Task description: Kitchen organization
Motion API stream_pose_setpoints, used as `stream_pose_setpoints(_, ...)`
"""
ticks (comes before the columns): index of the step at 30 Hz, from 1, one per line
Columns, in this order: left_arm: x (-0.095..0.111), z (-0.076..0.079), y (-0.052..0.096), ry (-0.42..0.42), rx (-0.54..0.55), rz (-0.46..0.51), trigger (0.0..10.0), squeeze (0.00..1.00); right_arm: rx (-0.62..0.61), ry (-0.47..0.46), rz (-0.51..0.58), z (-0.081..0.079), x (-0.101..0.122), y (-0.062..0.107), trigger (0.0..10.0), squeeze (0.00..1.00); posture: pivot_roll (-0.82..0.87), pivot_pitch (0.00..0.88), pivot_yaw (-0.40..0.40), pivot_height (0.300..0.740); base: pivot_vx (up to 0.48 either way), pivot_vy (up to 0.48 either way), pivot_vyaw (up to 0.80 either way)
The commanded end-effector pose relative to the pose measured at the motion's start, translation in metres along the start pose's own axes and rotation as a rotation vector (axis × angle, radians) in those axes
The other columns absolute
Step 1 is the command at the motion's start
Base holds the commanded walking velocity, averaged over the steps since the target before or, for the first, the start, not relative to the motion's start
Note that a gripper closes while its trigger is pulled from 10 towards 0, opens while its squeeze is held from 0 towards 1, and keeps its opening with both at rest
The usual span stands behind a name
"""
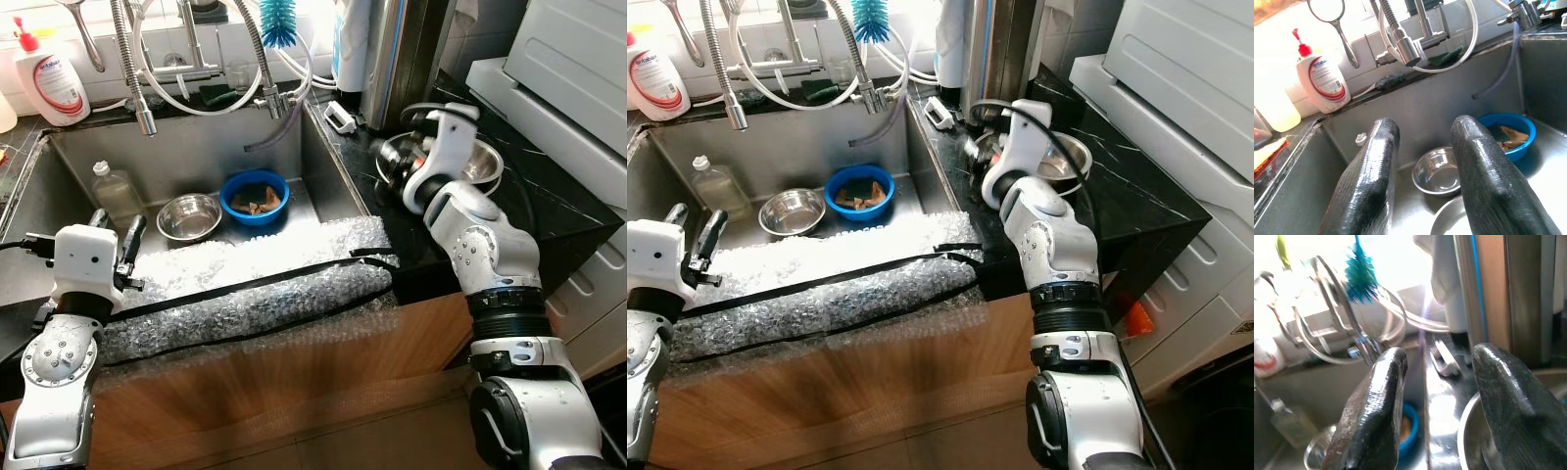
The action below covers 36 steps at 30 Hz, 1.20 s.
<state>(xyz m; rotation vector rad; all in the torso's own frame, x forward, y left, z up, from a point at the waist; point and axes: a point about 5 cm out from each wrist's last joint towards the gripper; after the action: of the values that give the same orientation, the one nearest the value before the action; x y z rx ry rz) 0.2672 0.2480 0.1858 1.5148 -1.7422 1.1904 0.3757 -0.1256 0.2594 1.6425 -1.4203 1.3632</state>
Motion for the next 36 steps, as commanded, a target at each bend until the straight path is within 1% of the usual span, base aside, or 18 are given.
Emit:
stream_pose_setpoints(1, 0.001, -0.001, -0.001, 0.001, 0.009, 0.007, 10.0, 0.00, 0.033, 0.065, 0.051, -0.008, 0.001, 0.006, 10.0, 0.00, 0.03, 0.082, -0.003, 0.740, 0.000, 0.000, 0.00)
stream_pose_setpoints(2, 0.001, 0.000, -0.001, 0.002, 0.011, 0.009, 10.0, 0.00, 0.048, 0.145, 0.079, -0.012, -0.001, 0.011, 10.0, 0.00, 0.04, 0.082, -0.004, 0.740, 0.000, 0.000, 0.00)
stream_pose_setpoints(4, 0.001, 0.000, -0.001, 0.003, 0.013, 0.010, 10.0, 0.00, 0.067, 0.191, 0.105, -0.015, -0.003, 0.015, 10.0, 0.00, 0.03, 0.083, -0.005, 0.740, 0.000, 0.000, 0.00)
stream_pose_setpoints(6, 0.002, 0.000, -0.001, 0.005, 0.016, 0.012, 10.0, 0.00, 0.081, 0.207, 0.131, -0.018, -0.005, 0.018, 10.0, 0.00, 0.03, 0.083, -0.005, 0.740, 0.000, 0.000, 0.00)
stream_pose_setpoints(8, 0.002, 0.001, -0.001, 0.009, 0.019, 0.016, 10.0, 0.00, 0.139, 0.276, 0.194, -0.028, -0.011, 0.033, 10.0, 0.00, 0.03, 0.085, -0.007, 0.740, 0.000, 0.000, 0.00)
stream_pose_setpoints(9, 0.002, 0.001, -0.001, 0.010, 0.019, 0.017, 10.0, 0.00, 0.151, 0.279, 0.209, -0.031, -0.014, 0.038, 10.0, 0.00, 0.03, 0.086, -0.008, 0.740, 0.000, 0.000, 0.00)
stream_pose_setpoints(11, 0.003, 0.001, -0.002, 0.012, 0.020, 0.018, 10.0, 0.00, 0.146, 0.240, 0.224, -0.033, -0.019, 0.048, 10.0, 0.00, 0.03, 0.086, -0.011, 0.740, 0.000, 0.000, 0.00)
stream_pose_setpoints(13, 0.003, 0.001, -0.002, 0.012, 0.020, 0.018, 10.0, 0.00, 0.146, 0.240, 0.224, -0.033, -0.019, 0.048, 10.0, 0.00, 0.03, 0.086, -0.011, 0.740, 0.000, 0.000, 0.00)
stream_pose_setpoints(14, 0.003, 0.002, -0.002, 0.014, 0.021, 0.019, 10.0, 0.00, 0.143, 0.227, 0.209, -0.035, -0.030, 0.061, 10.0, 0.00, 0.03, 0.087, -0.012, 0.740, 0.000, 0.000, 0.00)
stream_pose_setpoints(15, 0.003, 0.002, -0.002, 0.014, 0.022, 0.019, 10.0, 0.00, 0.145, 0.226, 0.199, -0.035, -0.034, 0.066, 10.0, 0.00, 0.03, 0.087, -0.012, 0.740, 0.000, 0.000, 0.00)
stream_pose_setpoints(16, 0.003, 0.003, -0.002, 0.016, 0.021, 0.020, 10.0, 0.00, 0.127, 0.220, 0.185, -0.033, -0.038, 0.072, 10.0, 0.00, 0.03, 0.085, -0.015, 0.740, 0.000, 0.000, 0.00)
stream_pose_setpoints(19, 0.003, 0.004, -0.001, 0.018, 0.020, 0.021, 10.0, 0.00, 0.088, 0.216, 0.183, -0.026, -0.040, 0.078, 10.0, 0.00, 0.03, 0.084, -0.017, 0.740, 0.000, 0.000, 0.00)
stream_pose_setpoints(22, 0.003, 0.005, -0.001, 0.021, 0.019, 0.021, 10.0, 0.00, 0.022, 0.270, 0.166, -0.012, -0.044, 0.092, 10.0, 0.00, 0.03, 0.075, -0.020, 0.740, 0.000, 0.000, 0.00)
stream_pose_setpoints(27, 0.003, 0.005, 0.000, 0.021, 0.019, 0.024, 10.0, 0.00, 0.018, 0.315, 0.117, -0.005, -0.052, 0.105, 10.0, 0.00, 0.03, 0.068, -0.029, 0.740, 0.000, 0.000, 0.00)
stream_pose_setpoints(29, 0.003, 0.005, 0.000, 0.021, 0.020, 0.025, 10.0, 0.00, -0.018, 0.296, 0.098, 0.001, -0.054, 0.110, 10.0, 0.00, 0.03, 0.064, -0.033, 0.740, 0.000, 0.000, 0.00)
stream_pose_setpoints(30, 0.003, 0.005, 0.000, 0.021, 0.020, 0.025, 10.0, 0.00, -0.018, 0.296, 0.098, 0.001, -0.054, 0.110, 10.0, 0.00, 0.03, 0.064, -0.033, 0.740, 0.000, 0.000, 0.00)
stream_pose_setpoints(32, 0.003, 0.006, 0.001, 0.023, 0.021, 0.026, 10.0, 0.00, -0.086, 0.228, 0.081, 0.009, -0.058, 0.113, 10.0, 0.00, 0.03, 0.059, -0.035, 0.740, 0.000, 0.000, 0.00)
stream_pose_setpoints(36, 0.004, 0.007, 0.001, 0.023, 0.021, 0.029, 10.0, 0.00, -0.121, 0.122, 0.075, 0.009, -0.062, 0.112, 10.0, 0.00, 0.03, 0.056, -0.037, 0.740, 0.000, 0.000, 0.00)
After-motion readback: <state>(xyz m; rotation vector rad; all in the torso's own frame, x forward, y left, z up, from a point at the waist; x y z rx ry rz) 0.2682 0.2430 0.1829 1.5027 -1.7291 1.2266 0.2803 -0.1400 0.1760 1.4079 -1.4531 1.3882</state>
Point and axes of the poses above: a point about 5 cm out from each wrist's last joint towards the gripper, its own y axis pointing back from the gripper into the wrist, its own x axis along the axis of the wrist's last joint, z = x × y, and after that the axes turned 8 degrees about -y, right-handed
